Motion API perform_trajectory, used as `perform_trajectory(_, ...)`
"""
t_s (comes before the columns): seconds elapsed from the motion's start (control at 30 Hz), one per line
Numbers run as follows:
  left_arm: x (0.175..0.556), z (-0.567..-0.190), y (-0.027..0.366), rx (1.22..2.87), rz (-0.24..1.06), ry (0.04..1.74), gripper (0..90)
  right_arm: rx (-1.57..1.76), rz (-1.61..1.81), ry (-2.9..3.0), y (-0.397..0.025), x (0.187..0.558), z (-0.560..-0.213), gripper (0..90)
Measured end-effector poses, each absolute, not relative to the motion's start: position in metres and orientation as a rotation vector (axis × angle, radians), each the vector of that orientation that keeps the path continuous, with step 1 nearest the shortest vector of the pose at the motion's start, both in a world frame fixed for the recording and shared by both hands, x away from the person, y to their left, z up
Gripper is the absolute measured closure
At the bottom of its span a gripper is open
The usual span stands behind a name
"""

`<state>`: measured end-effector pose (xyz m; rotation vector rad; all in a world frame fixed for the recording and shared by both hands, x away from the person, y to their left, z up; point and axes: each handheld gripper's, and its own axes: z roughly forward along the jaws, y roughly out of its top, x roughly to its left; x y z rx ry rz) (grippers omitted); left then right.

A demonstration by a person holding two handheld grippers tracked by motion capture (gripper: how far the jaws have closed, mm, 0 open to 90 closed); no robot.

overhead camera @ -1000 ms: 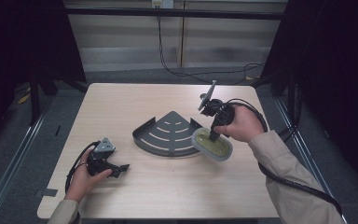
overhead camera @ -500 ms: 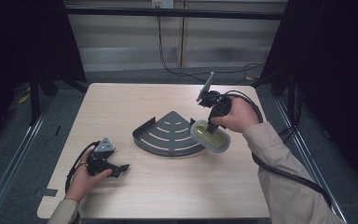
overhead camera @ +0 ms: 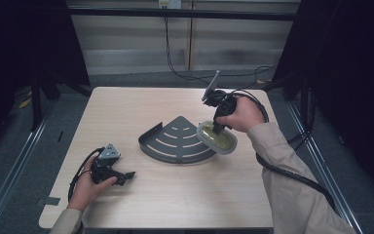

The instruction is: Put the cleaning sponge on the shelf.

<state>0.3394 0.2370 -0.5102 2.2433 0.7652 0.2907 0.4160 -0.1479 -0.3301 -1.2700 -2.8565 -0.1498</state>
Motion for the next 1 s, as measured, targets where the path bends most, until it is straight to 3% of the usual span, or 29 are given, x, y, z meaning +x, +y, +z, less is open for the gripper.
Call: perform_trajectory(1.0,0.339,-0.51,0.237,2.244,0.29,0.764,4.3,-1.304,-0.174,-2.856,-0.131,0.444,-0.326,72.2)
